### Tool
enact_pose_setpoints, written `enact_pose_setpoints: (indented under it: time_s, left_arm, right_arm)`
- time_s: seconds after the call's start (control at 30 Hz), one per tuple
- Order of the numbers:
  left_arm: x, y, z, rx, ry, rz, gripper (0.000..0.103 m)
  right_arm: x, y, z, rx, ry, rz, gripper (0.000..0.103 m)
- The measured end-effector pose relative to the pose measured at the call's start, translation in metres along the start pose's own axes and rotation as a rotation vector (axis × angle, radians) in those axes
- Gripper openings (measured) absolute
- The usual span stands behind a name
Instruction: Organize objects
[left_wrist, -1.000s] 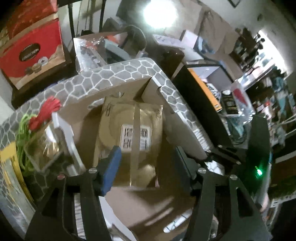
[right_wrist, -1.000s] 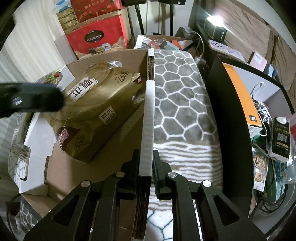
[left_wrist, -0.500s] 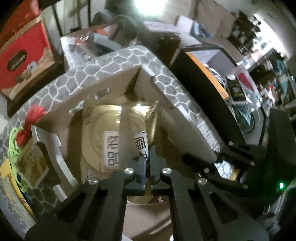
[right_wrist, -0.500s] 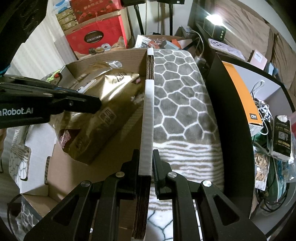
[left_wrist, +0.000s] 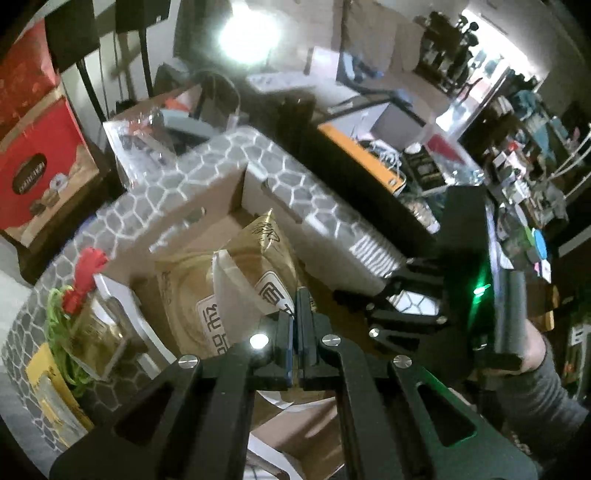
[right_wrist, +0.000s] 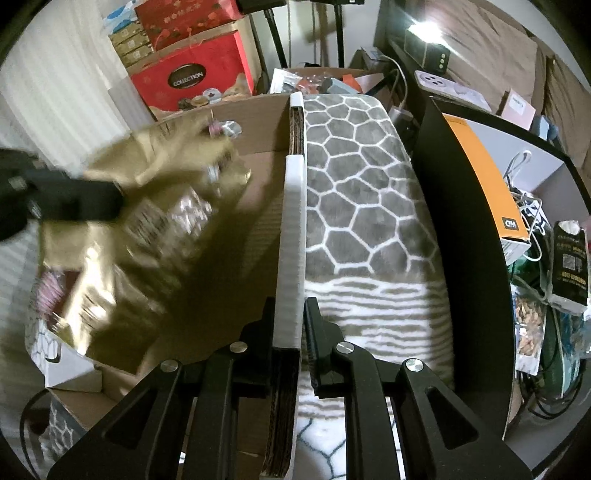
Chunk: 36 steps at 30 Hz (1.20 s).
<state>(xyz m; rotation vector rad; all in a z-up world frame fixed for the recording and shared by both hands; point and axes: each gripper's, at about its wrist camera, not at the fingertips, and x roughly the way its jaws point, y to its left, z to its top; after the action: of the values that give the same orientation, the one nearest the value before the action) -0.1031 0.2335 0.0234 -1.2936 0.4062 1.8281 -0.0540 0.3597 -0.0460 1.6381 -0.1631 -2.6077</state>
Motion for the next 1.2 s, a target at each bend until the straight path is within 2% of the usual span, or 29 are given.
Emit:
enact_pose_setpoints:
  time_s: [0.13,0.23,0.37,0.5,0.6,0.67,0.73,0.8,0.87,0.93,1.0,1.1,1.2]
  left_arm:
    - [-0.013,-0.008,0.011,0.081,-0.020,0.034,0.001]
    - [-0.015,-0.018,0.018,0.169,0.007,0.055,0.001]
    - [-0.002,-0.032,0.019,0.283,0.074,0.122,0.002]
    - [0.029,-0.030,0.009,0.324,0.158,0.194,0.008]
    - [0.038,-0.017,0.004,0.229,0.169,0.174,0.019]
    - [0.031,-0.007,0.001,0.150,0.122,0.129,0.041]
    - [0.015,0.004,-0.002,0.059,0.044,0.082,0.054]
    - [0.002,0.016,-0.010,-0.036,-0.014,0.062,0.055]
    - [-0.008,0.027,-0.019,-0.113,-0.061,0.000,0.055]
    - [-0.013,0.036,-0.030,-0.177,-0.083,-0.014,0.055]
    - [-0.016,0.047,-0.040,-0.247,-0.099,-0.008,0.057]
    - [-0.018,0.058,-0.061,-0.322,-0.115,0.016,0.059]
    - [-0.023,0.065,-0.079,-0.372,-0.134,0.059,0.067]
  right_arm:
    - [0.000,0.000,0.000,0.000,0.002,-0.001,0.013]
    - [0.000,0.001,0.000,0.001,0.003,-0.002,0.013]
    - [0.001,0.001,-0.001,0.000,0.007,-0.006,0.013]
    - [0.001,0.002,-0.002,0.003,0.010,-0.008,0.013]
    - [0.000,0.003,-0.002,-0.001,0.009,-0.011,0.013]
    - [0.000,0.003,-0.002,0.000,0.009,-0.009,0.013]
    - [0.000,0.003,-0.002,0.002,0.008,-0.005,0.013]
    - [0.000,0.004,-0.002,-0.002,0.009,-0.006,0.013]
    - [0.000,0.005,-0.002,-0.006,0.010,-0.009,0.014]
    - [-0.003,0.004,-0.001,-0.007,0.001,-0.015,0.014]
    - [-0.011,0.003,0.001,-0.004,-0.024,-0.029,0.021]
    - [-0.024,0.002,0.008,-0.012,-0.046,-0.037,0.024]
    - [-0.037,0.005,0.020,-0.044,-0.067,-0.064,0.029]
